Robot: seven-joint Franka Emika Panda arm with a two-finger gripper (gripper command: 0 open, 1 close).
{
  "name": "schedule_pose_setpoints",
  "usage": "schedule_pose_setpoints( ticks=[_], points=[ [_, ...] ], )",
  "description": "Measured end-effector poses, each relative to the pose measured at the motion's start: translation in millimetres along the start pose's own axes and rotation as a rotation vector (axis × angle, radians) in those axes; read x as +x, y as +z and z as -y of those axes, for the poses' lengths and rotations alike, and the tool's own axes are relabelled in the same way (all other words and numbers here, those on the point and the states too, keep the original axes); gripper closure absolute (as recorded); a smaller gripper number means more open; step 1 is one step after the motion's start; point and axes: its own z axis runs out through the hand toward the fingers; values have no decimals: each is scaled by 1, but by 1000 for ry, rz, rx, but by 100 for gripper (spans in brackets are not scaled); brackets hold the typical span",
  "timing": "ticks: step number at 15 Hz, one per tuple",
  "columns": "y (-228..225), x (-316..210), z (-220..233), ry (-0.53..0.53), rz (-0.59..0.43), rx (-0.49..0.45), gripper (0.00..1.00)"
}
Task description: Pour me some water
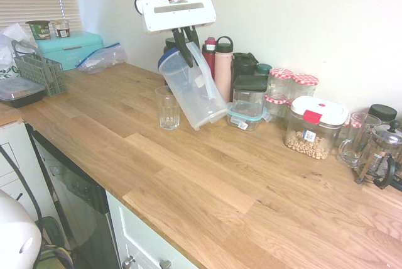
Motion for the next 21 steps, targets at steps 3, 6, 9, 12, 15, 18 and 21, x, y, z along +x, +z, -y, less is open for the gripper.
schedule_pose_setpoints(
  ticks=[3, 6, 9, 12, 15, 18, 21],
  points=[
    [3, 17, 9, -18, 8, -39, 100],
    [8, 28, 19, -40, 34, -92, 100],
    [13, 32, 19, -46, 46, -116, 100],
    [11, 32, 20, -47, 45, -122, 100],
    [-8, 21, 7, -5, -1, -21, 100],
    [-22, -26, -49, 95, -62, 148, 100],
    [-12, -63, -83, 220, -108, 322, 100]
  ],
)
